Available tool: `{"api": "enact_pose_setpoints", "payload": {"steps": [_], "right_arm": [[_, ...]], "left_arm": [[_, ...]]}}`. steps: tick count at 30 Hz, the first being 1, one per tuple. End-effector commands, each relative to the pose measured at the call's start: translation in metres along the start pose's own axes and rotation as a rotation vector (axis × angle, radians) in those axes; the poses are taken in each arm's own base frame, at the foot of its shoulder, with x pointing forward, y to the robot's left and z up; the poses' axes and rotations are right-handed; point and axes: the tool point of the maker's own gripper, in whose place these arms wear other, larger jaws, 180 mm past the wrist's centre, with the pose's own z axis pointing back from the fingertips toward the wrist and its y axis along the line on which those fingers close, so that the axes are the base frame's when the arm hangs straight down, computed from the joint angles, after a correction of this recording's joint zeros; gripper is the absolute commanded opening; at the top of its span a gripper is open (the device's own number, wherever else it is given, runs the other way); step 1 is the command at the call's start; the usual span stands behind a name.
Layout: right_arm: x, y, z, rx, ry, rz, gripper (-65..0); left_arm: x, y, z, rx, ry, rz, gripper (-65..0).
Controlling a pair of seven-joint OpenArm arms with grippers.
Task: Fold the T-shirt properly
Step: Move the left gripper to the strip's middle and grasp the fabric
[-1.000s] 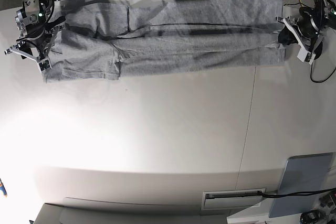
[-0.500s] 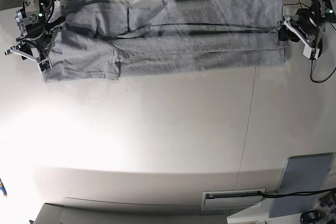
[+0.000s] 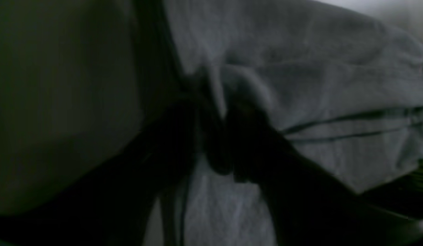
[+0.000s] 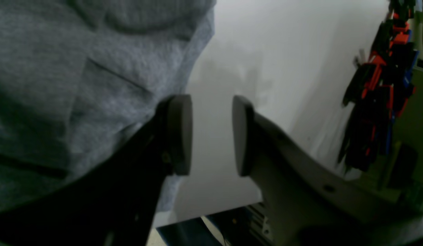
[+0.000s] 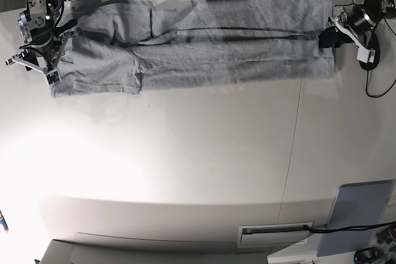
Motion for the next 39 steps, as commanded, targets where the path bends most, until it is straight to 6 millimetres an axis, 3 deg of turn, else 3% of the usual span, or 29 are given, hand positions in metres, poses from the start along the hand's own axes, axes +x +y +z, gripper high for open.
{"api": "enact_pose_setpoints", "payload": {"steps": [1,4,8,12,17,20,23,26,32,39], "right_arm": [[0.008,-0.013,0.003,-0.039,-0.029,0.005,-44.7],[0.008,-0.013,0.003,-0.039,-0.029,0.005,-44.7],[0.011,-0.018,0.003,-0.062,-0.045,-0.029,-44.7],[0.011,-0.023,0.003,-0.09,-0.049,-0.07,-44.7],[0.015,-0.025,0.003,-0.095,-0.058,-0.075,-44.7],[0.017,-0.026,0.003,-0.099,-0.065,-0.079,-44.7],[0.017,-0.027,0.003,-0.1,-0.065,-0.08,-44.7],[0.018,-0.027,0.003,-0.1,-0.067,-0.081,-44.7],[0.02,-0.029,0.003,-0.104,-0.072,-0.085,-44.7],[0.019,-0.029,0.003,-0.104,-0.065,-0.086,-44.7]], "left_arm": [[-0.001,0.004,0.004,0.01,0.026,-0.013,-51.5],[0.002,0.004,0.004,0.012,0.018,-0.014,-65.0],[0.021,0.009,0.006,0.042,0.003,-0.059,-65.0],[0.048,0.022,0.014,0.203,0.011,-0.153,-65.0],[0.08,0.001,0.034,0.344,-0.019,-0.299,-65.0],[0.086,-0.029,0.044,0.36,-0.052,-0.355,-65.0],[0.075,-0.063,0.049,0.317,-0.091,-0.36,-65.0],[0.06,-0.114,0.044,0.179,-0.126,-0.359,-65.0],[0.021,-0.223,0.013,-0.126,-0.097,-0.39,-65.0],[0.014,-0.284,-0.024,-0.165,-0.124,-0.398,-65.0]]}}
